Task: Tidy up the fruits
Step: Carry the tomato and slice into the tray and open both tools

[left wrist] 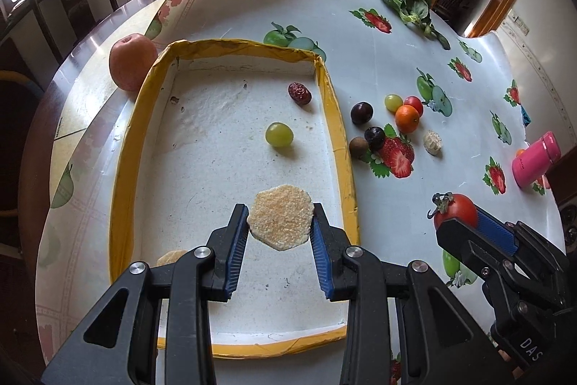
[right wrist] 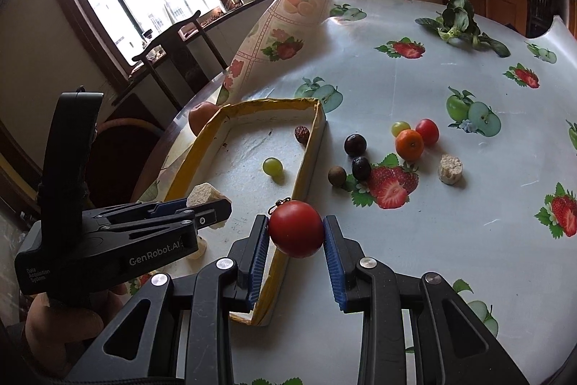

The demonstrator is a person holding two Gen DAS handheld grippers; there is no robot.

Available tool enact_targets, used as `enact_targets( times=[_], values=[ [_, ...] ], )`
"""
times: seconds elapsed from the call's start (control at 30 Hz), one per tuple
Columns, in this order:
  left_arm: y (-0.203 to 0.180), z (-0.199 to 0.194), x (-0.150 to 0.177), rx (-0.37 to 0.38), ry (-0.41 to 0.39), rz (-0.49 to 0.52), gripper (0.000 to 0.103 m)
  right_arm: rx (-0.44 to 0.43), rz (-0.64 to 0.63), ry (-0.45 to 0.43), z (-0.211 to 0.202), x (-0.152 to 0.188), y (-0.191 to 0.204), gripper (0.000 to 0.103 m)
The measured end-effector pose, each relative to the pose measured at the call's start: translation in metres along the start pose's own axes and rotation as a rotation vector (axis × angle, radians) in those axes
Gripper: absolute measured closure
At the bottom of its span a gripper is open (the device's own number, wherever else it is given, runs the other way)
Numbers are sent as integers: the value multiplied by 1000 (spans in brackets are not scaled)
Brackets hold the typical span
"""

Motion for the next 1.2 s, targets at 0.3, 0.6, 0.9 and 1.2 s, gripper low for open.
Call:
enact_targets(
  times=[0.3,0.6,0.9,1.2],
  values=[
    [17,9,-2,-16,14,-14,72,-24,-23,22,13,0,18,72],
    [62,37,-7,-42,73,-91,72,-84,-125,120,55,14,62,72],
    [64,66,-4,-57,129,-70,71,-55,-230,268,109,51,82,72],
    [61,69,-5,-81,146,-54,52,-27,-256,310,118,62,78,65]
  ],
)
Point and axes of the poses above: each gripper's, at about its wrist camera, not at the fingertips, and z roughly the way its jaws point, y to its left, x to its underside, the point moved 9 cm from there along z, roughly the way its jaws point, and after that the axes turned 5 degrees about z, right-handed, at the moved point
